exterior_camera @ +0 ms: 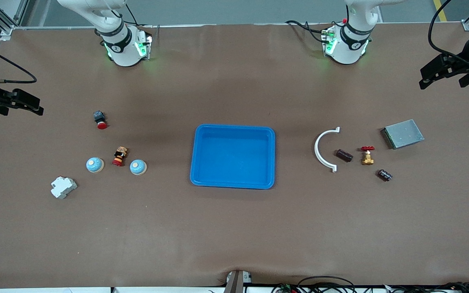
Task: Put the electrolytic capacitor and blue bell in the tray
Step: 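Reach the left gripper toward a capacitor while the right gripper reaches a bell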
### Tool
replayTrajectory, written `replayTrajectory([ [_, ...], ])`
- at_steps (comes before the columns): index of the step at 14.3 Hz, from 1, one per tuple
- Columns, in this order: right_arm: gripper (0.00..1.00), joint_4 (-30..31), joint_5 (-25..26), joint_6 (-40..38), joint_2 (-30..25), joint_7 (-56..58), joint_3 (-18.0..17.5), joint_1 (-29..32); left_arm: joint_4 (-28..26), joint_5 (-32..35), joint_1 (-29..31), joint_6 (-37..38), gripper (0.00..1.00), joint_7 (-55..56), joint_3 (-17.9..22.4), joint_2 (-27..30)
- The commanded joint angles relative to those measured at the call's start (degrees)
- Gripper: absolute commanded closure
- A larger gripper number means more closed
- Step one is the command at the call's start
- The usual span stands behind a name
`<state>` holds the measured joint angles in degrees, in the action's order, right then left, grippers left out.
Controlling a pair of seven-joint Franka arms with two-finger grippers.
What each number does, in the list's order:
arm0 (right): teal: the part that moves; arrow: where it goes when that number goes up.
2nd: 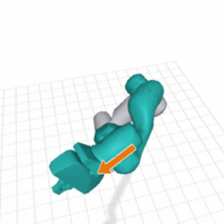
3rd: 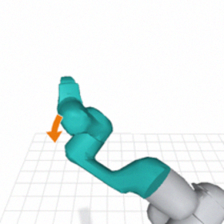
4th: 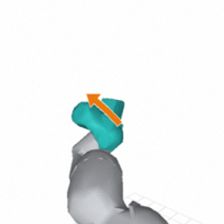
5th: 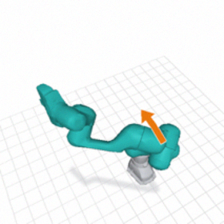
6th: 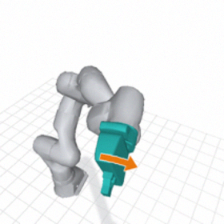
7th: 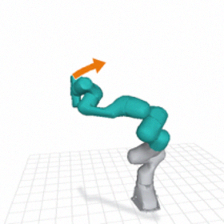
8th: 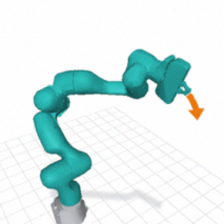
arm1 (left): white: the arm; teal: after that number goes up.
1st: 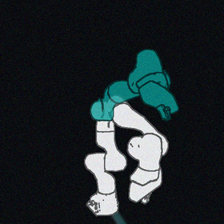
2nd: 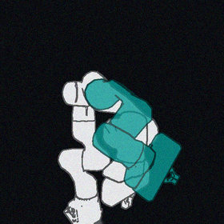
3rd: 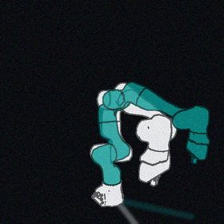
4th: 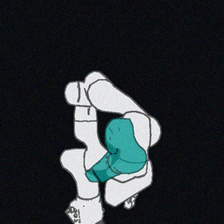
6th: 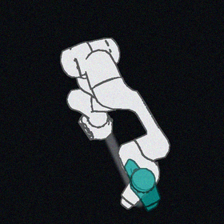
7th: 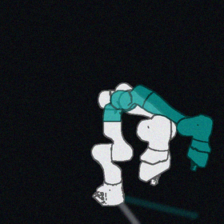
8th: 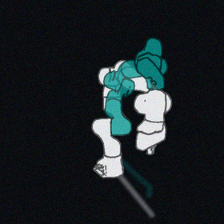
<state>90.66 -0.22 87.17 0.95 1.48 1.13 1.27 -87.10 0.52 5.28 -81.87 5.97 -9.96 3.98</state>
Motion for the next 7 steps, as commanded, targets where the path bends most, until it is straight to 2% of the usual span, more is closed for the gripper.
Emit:
replayTrajectory([
  [1, 0.0, -0.65, -0.3, -0.6, 0.28, -0.95, 0.1, -0.56, 1.05, 0.01, 0.17, 1.45, 0.0, 0.09, 0.03, -0.11],
  [7, 0.0, -0.57, -0.3, -1.04, 0.28, -2.8, 0.1, -0.83, 0.88, 1.77, 0.26, 1.36, 0.0, 0.71, 0.38, -2.66],
])
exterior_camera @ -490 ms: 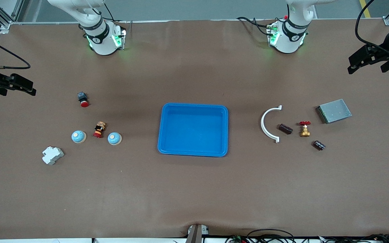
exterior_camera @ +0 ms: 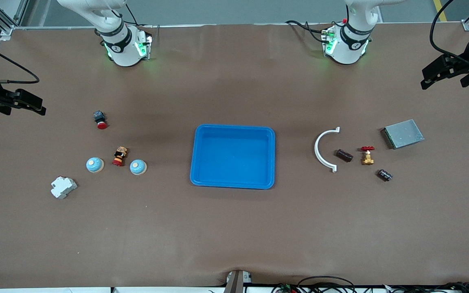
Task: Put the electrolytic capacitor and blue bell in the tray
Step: 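Reach the left gripper toward a capacitor while the right gripper reaches a bell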
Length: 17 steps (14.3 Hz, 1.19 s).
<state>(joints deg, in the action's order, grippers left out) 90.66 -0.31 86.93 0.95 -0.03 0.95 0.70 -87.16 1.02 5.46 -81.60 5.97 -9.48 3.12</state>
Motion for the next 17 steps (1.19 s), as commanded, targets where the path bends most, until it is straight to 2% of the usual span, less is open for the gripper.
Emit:
replayTrajectory([
  [1, 0.0, -0.57, -0.22, -0.88, 0.28, -1.2, 0.28, -0.09, 0.5, 1.44, -0.1, 1.09, 0.0, 0.8, -0.01, -1.97],
  [5, 0.0, -0.83, -0.13, -0.8, 0.19, -1.28, 0.28, -0.61, -4.59, 1.88, 0.08, -0.22, 0.0, 4.38, -0.1, -3.29],
  [10, 0.0, -0.83, -0.22, -0.8, 0.19, -1.37, 0.19, -1.14, -14.16, 1.53, -0.1, -6.01, 0.0, 14.49, -0.62, -3.73],
  [12, 0.0, -0.92, -0.22, -0.8, 0.19, -1.37, 0.19, -1.14, -18.81, 1.53, -0.28, -10.22, 0.0, 17.22, -0.8, -3.73],
  [17, 0.0, -1.18, -0.13, -0.45, 0.19, -1.46, 0.19, -2.02, -32.09, 0.91, -0.71, -27.0, 0.0, 28.03, -0.98, -4.61],
])
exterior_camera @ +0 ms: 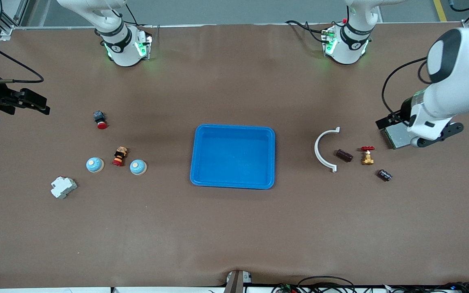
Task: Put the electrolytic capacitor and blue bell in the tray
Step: 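Reach the left gripper toward a capacitor while the right gripper reaches a bell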
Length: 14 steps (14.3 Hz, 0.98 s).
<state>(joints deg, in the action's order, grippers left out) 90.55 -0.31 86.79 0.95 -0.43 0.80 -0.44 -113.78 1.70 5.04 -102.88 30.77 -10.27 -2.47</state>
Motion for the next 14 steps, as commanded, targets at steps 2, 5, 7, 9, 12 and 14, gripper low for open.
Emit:
replayTrajectory([
  [2, 0.0, -1.07, -0.21, 0.13, 0.45, -1.15, 0.34, -1.14, -8.11, 0.23, -0.73, -11.17, 0.0, 7.87, -1.5, -1.3],
  [5, 0.0, -1.16, -0.3, 0.31, 0.72, -1.15, 0.34, -1.15, -8.21, 1.2, -0.82, -14.88, 0.0, 17.46, -5.54, -6.48],
  [7, 0.0, -1.34, -0.22, 0.31, 1.16, -0.37, 0.34, -1.23, -8.38, 1.2, -0.73, -17.25, 0.0, 17.92, -5.73, -7.98],
  [9, 0.0, -1.34, -0.48, 1.27, 1.86, -0.53, 0.34, -1.23, -8.47, 1.29, -0.73, -18.66, 0.0, 18.01, -5.64, -10.0],
  [12, 0.0, -1.42, -0.74, 2.94, 6.25, -0.53, 0.25, -2.37, -8.56, 1.29, -0.55, -20.69, 0.03, 20.54, -5.64, -12.64],
  [14, 0.0, -0.81, -4.15, 3.21, 7.04, -0.98, 0.34, -2.21, -8.56, 1.29, -0.47, -22.09, 0.13, 26.24, -5.55, -14.31],
])
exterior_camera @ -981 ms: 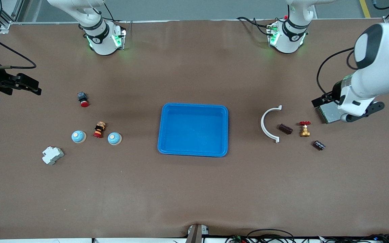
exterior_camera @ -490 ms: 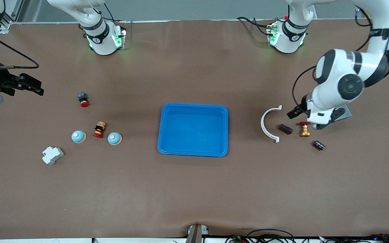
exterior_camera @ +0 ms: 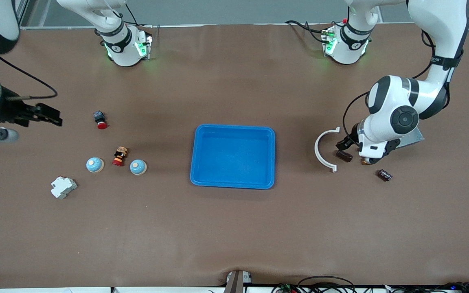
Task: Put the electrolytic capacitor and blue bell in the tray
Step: 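Reach the left gripper toward a capacitor while the right gripper reaches a bell, then grasp the brown capacitor with the left gripper while the right gripper lowers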
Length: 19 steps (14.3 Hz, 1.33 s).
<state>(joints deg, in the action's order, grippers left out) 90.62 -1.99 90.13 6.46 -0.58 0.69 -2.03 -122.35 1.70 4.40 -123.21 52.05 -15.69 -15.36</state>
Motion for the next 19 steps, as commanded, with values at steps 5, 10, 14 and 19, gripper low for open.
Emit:
replayTrajectory([
  [5, 0.0, 3.67, -5.04, 6.97, 4.61, -8.95, 0.45, -2.78, -1.92, 1.28, 0.61, -10.36, 0.18, 11.49, 0.05, -4.32],
  [10, 0.0, 6.68, -4.86, 14.45, 8.46, -12.86, 0.45, -5.17, -1.84, 1.46, 0.69, -13.01, 0.23, 11.67, 0.83, -6.52],
  [14, 0.0, 10.96, -5.04, 21.29, 10.32, -13.04, 0.45, -6.14, -1.84, 3.31, 0.7, -16.09, 0.26, 11.85, 1.89, -8.01],
  [19, 0.0, 17.2, -5.48, 29.2, 10.41, -15.58, 0.36, -8.59, -1.75, 3.92, 0.61, -16.53, 0.31, 11.93, 2.15, -8.8],
])
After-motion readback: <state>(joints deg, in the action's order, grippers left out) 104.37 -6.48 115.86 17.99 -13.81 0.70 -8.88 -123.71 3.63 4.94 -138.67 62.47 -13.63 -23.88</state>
